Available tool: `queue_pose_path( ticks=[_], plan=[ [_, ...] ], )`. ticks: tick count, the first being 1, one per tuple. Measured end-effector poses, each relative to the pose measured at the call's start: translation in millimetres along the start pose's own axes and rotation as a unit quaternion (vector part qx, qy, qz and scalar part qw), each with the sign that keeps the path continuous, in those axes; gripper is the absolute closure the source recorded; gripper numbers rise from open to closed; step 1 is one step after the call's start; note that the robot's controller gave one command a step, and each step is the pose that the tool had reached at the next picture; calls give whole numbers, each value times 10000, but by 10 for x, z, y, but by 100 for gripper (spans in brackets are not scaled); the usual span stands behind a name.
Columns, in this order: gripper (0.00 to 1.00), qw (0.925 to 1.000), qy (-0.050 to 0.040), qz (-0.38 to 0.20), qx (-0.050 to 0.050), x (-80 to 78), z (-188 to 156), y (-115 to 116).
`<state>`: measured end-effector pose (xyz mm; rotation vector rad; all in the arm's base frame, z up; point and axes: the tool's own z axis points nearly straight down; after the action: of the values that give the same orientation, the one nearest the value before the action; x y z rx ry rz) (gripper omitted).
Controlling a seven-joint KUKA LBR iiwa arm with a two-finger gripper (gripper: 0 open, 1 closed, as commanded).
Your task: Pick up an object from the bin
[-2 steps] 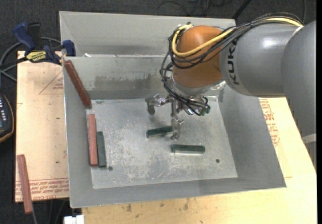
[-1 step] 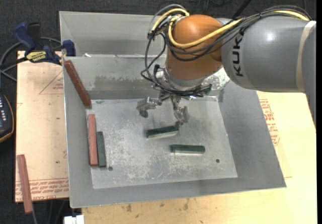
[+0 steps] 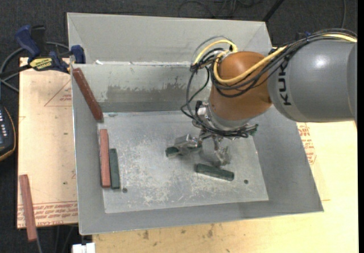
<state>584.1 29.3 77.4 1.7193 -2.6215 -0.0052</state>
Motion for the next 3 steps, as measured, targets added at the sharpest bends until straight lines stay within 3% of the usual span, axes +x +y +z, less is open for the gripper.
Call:
queue_pose_path(
  ticks=[1, 2, 3],
  plan=[
    [0, 9566, -20, -2912, 75, 293, -1124, -526],
    [0, 9022, -24, -4314, 12, -167, 100, 181],
    [100, 9031, -18, -4293, 37, -156, 70, 152]
  ],
)
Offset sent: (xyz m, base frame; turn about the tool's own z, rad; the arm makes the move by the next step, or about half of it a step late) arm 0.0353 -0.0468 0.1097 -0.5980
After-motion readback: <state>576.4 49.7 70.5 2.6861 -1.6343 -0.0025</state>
